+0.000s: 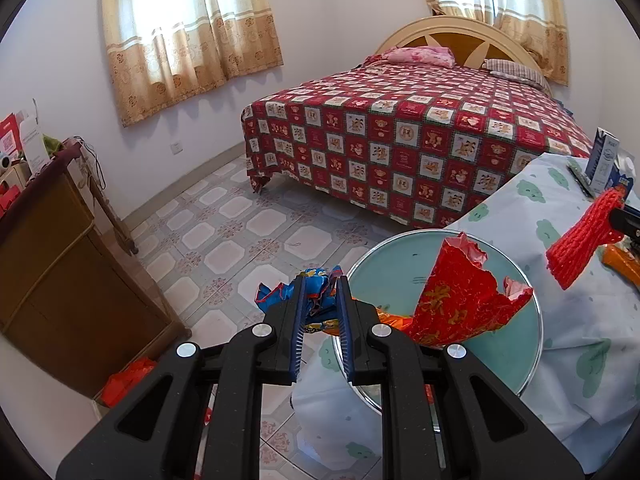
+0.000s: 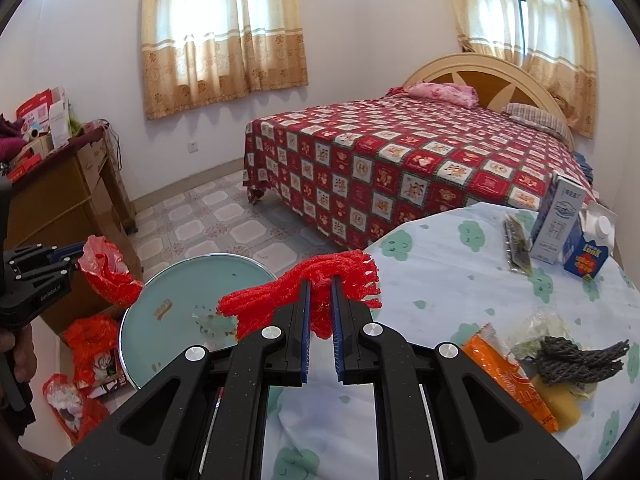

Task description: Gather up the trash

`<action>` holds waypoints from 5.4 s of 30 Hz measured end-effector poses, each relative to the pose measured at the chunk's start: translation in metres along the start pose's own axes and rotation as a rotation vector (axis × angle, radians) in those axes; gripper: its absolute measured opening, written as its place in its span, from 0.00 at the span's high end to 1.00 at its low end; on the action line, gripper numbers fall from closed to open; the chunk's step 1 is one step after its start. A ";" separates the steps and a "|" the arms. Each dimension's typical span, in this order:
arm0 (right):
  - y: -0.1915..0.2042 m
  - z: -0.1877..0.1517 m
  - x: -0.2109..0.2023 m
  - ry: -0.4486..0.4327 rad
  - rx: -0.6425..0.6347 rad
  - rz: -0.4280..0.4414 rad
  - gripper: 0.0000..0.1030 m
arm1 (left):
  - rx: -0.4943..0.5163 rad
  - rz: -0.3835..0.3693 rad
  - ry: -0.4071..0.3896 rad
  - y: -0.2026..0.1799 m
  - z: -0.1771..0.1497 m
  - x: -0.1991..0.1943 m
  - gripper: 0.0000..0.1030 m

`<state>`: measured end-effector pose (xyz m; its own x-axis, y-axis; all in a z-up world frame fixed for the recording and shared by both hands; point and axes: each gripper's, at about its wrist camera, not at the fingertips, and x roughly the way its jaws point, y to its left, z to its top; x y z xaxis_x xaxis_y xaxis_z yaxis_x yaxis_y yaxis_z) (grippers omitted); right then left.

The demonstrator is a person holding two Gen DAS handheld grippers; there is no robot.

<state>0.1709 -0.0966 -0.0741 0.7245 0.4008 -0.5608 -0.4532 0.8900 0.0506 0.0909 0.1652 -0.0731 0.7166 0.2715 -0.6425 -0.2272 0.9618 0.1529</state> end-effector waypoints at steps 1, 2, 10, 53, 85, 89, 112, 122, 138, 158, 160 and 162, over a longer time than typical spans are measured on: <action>0.002 0.000 0.001 0.001 -0.002 0.002 0.90 | -0.003 0.000 0.000 0.002 0.000 0.000 0.85; 0.003 0.001 0.002 0.002 -0.004 0.004 0.90 | -0.005 0.001 0.000 0.002 0.000 0.000 0.85; 0.014 0.001 0.007 0.007 -0.021 0.021 0.90 | -0.014 0.008 0.001 0.005 0.000 0.003 0.85; 0.017 -0.022 0.002 0.048 -0.021 0.017 0.64 | 0.032 -0.069 0.019 -0.033 -0.014 0.005 0.45; -0.210 -0.080 -0.069 0.114 0.270 -0.234 0.96 | 0.157 -0.126 0.048 -0.123 -0.024 0.009 0.36; -0.201 -0.075 -0.086 0.061 0.265 -0.220 0.96 | 0.164 -0.147 0.035 -0.133 -0.019 0.001 0.36; -0.263 -0.184 -0.187 0.029 0.425 -0.477 0.50 | 0.272 -0.333 0.026 -0.289 -0.010 -0.035 0.26; -0.261 -0.204 -0.195 -0.042 0.474 -0.456 0.39 | 0.358 -0.376 0.053 -0.378 -0.028 -0.049 0.16; -0.258 -0.214 -0.198 -0.094 0.503 -0.436 0.28 | 0.410 -0.139 0.067 -0.296 -0.025 -0.014 0.15; -0.270 -0.224 -0.215 -0.153 0.555 -0.465 0.22 | 0.473 -0.221 0.089 -0.370 -0.044 -0.033 0.08; -0.267 -0.224 -0.213 -0.155 0.553 -0.454 0.22 | 0.480 -0.177 0.089 -0.352 -0.043 -0.027 0.07; -0.264 -0.224 -0.210 -0.158 0.554 -0.436 0.22 | 0.480 -0.117 0.079 -0.334 -0.040 -0.020 0.07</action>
<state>0.0222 -0.4639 -0.1545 0.8647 -0.0269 -0.5016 0.1939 0.9390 0.2839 0.1262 -0.1626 -0.1409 0.6625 0.1753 -0.7283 0.1943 0.8987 0.3931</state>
